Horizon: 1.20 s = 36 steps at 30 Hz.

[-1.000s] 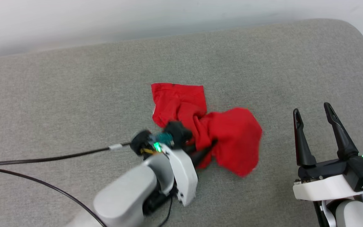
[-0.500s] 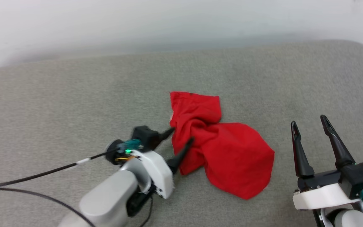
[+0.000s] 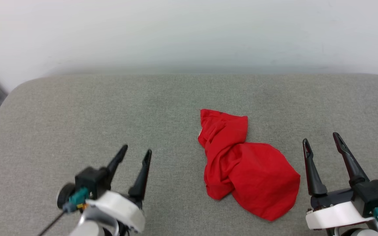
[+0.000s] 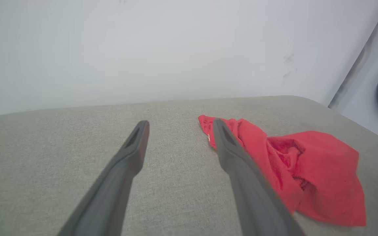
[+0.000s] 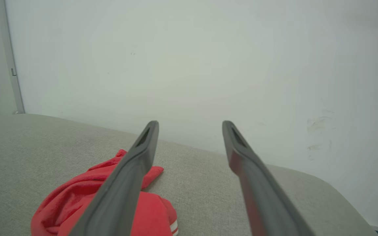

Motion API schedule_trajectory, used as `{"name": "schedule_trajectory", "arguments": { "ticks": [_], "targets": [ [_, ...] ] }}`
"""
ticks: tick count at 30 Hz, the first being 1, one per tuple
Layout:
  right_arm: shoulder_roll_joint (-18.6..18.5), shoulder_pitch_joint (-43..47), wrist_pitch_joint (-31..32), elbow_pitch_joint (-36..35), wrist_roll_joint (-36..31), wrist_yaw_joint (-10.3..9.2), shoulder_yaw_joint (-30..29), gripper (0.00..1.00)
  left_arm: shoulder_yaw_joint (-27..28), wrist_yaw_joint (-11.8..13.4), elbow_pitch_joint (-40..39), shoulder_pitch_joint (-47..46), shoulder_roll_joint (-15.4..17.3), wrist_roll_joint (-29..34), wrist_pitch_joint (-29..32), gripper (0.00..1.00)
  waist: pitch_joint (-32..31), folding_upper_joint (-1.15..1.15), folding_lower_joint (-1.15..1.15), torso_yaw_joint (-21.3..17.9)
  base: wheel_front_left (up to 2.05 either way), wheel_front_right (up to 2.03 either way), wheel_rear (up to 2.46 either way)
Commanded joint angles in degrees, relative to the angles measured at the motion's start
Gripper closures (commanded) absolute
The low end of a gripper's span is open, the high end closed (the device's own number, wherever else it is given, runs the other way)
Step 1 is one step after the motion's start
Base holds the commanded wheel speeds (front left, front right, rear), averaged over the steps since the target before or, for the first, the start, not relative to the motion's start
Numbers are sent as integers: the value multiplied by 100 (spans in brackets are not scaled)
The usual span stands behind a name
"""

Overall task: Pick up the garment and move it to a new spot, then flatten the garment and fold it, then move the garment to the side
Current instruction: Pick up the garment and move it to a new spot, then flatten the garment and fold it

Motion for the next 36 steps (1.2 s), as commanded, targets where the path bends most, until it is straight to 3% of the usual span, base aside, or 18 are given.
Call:
{"name": "schedule_trajectory", "arguments": {
  "ticks": [1, 6, 13, 19, 23, 30, 36],
  "targets": [
    [-1, 64, -12, -8, -27, -2, -5, 0, 45, 20, -79, 116, -59, 66, -13, 0, -12, 0, 0, 3, 0, 0, 0],
    [15, 75, -12, -7, 16, -2, 4, 0, 548, -79, -532, 819, -474, 508, -14, 0, -24, 0, 0, -23, 0, 0, 0],
    [-18, 46, -12, -77, 42, -2, 40, 0, 968, -225, -743, 1013, -832, 1026, -14, 0, 56, 0, 0, -103, 0, 0, 0],
    [-93, -45, -12, -119, 52, -2, 57, 0, 877, -356, -654, 811, -1043, 1260, 17, 0, 253, 0, 0, -213, 0, 0, 0],
    [-145, -99, -12, -155, 59, -2, 67, 0, 571, -472, -547, 575, -1109, 1204, 693, 0, 484, 0, 0, -287, 0, 0, 0],
    [-209, -215, -12, -131, 69, -2, 49, 0, -65, -795, -377, 98, -1181, 816, 2674, 0, 812, 0, 0, -404, 0, 0, 0],
    [-170, -332, -12, -106, 66, -2, 152, 0, -196, -667, -61, -399, -1310, 795, 3447, 0, 1109, 0, 0, -576, 0, 0, 0]
  ]
}}
